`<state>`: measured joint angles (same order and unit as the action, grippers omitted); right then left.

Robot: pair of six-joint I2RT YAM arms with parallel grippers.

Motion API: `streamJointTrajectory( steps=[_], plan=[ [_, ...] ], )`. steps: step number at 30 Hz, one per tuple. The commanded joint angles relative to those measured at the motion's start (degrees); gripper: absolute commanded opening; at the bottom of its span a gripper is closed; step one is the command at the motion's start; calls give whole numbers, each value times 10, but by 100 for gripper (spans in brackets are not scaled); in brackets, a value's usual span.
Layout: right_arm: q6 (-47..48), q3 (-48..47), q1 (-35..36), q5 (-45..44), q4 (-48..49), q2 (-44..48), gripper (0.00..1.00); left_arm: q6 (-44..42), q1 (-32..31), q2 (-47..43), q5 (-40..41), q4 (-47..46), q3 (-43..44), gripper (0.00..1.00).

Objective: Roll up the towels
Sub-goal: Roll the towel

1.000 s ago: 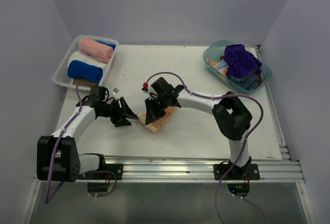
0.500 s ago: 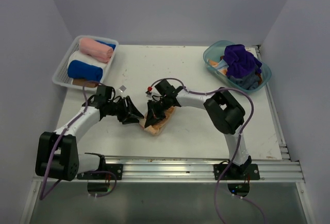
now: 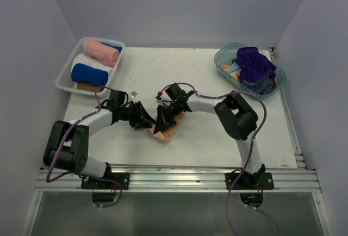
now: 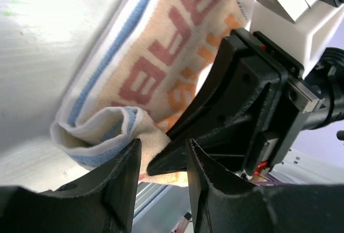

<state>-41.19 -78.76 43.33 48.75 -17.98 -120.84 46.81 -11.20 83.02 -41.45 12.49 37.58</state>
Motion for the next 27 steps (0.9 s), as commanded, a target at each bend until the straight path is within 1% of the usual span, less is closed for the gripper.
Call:
streamJointTrajectory(
  steps=[1,3,4,5,6,9,12,13,14,16,17,18,19,20,21,22,27],
  plan=[
    [-20,11,-3,8,17,1,6,23,-7,24,26,-50,-11,42],
    [-26,26,-3,-18,23,16,16,26,-7,48,32,-51,-15,41],
    [-26,31,-2,-30,26,35,28,27,-7,56,32,-50,-17,40],
    [-20,40,-2,-44,19,49,34,27,-7,69,36,-42,-18,39],
    [-13,41,-2,-85,8,63,43,25,-7,75,43,-37,-16,39],
    [24,43,-1,-150,-41,127,52,23,-7,90,46,-24,-12,39],
    [64,42,5,-232,-89,190,52,19,-7,97,53,-11,-3,38],
    [79,39,10,-284,-104,201,52,17,-7,98,55,-6,-1,38],
    [121,28,21,-312,-131,221,51,16,-7,101,55,2,4,38],
    [175,15,75,-395,-160,228,54,14,-7,101,56,6,7,38],
    [228,-8,97,-466,-198,225,55,14,-7,101,57,9,8,38],
    [250,-19,138,-486,-212,208,58,14,-7,101,57,9,8,38],
    [267,-30,155,-505,-221,199,62,14,-7,101,57,10,9,38],
    [287,-31,169,-533,-225,191,64,14,-7,103,57,10,9,38],
    [293,-29,188,-543,-219,178,64,14,-7,104,56,10,9,38],
    [297,-25,192,-548,-211,174,65,14,-7,105,56,10,8,38],
    [300,-8,192,-537,-163,150,63,12,-8,107,55,13,13,38]
  ],
)
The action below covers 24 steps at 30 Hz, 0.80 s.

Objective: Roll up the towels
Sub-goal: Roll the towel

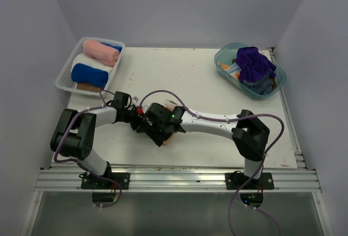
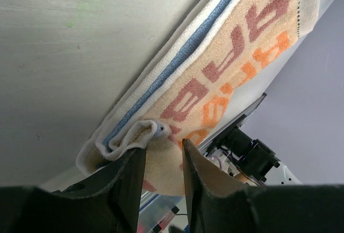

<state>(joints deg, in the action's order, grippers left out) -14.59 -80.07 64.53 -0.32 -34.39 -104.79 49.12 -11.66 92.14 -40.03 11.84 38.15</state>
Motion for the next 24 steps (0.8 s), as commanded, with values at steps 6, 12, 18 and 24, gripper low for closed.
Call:
streamJointTrajectory(
  steps=[6,12,18,24],
  plan=[
    [34,-2,-20,-45,19,-39,59,-15,-2,16,43,28,15,38],
    [10,6,-25,-27,37,-44,25,-17,-2,11,41,33,17,38],
    [-68,67,-102,131,125,-5,0,-29,-1,-9,36,47,27,39],
    [-120,71,-162,266,136,-50,0,-55,1,-54,46,85,56,49]
  ],
)
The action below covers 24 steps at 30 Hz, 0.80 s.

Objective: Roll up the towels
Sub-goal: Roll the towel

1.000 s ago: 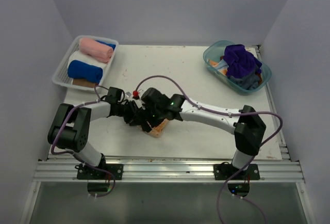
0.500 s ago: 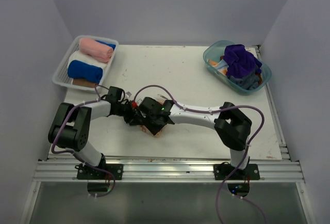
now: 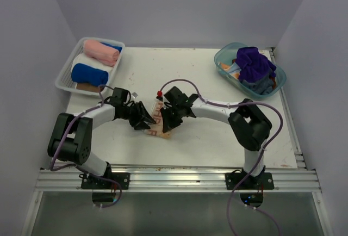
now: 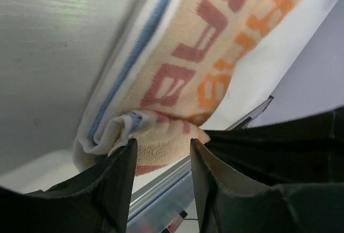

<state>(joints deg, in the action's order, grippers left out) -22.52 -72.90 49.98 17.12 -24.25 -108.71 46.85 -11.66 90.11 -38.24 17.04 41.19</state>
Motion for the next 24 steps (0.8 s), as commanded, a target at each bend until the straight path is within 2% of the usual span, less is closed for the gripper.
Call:
streamJointTrajectory(
  steps=[1,7,11,24],
  plan=[
    [-49,6,-22,104,46,-23,0,-36,4,-47,30,44,28,50],
    [-111,15,-52,167,68,-48,0,-64,14,-99,51,97,35,62],
    [-143,0,-60,184,53,-66,0,-76,13,-122,58,113,19,76],
    [-263,12,-67,257,103,-78,0,-68,9,-94,68,55,-40,77]
  ],
)
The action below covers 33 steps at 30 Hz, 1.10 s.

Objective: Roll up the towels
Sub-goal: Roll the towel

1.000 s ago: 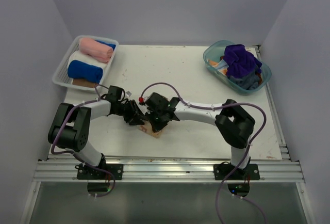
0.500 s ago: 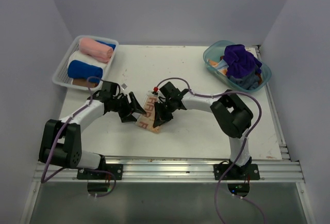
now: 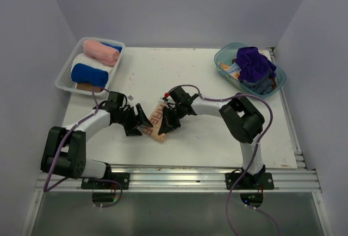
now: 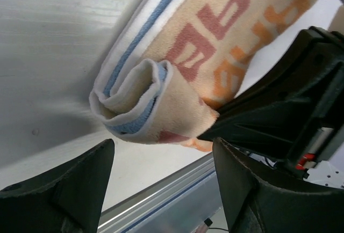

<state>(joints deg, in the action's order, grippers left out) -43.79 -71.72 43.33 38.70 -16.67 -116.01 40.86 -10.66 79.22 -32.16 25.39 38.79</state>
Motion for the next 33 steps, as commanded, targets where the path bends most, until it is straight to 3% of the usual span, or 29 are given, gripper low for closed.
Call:
streamJointTrajectory(
  steps=[1,6,12,15,16,19,20,23,28,33],
  plan=[
    [-57,4,0,44,30,-6,0,-7,-2,22,4,-42,-19,77],
    [-103,17,0,56,69,-4,0,4,-12,39,26,-64,-22,75],
    [-122,21,-1,50,78,-11,0,25,-16,69,33,-98,-22,65],
    [-117,26,0,39,74,-3,0,25,-19,82,33,-104,-12,44],
    [-96,19,0,31,44,2,5,24,-20,89,34,-94,-8,31],
    [-36,3,1,-39,-35,43,28,12,-20,100,33,-65,12,10],
    [-19,-2,1,-65,-54,56,42,9,-20,102,32,-58,21,7],
    [53,-32,17,-198,-139,116,53,9,-20,106,20,-37,30,0],
    [142,-61,87,-420,-188,180,51,17,-20,110,3,-29,29,0],
    [215,-71,169,-524,-164,196,50,26,-19,110,-2,-24,29,0]
  ],
)
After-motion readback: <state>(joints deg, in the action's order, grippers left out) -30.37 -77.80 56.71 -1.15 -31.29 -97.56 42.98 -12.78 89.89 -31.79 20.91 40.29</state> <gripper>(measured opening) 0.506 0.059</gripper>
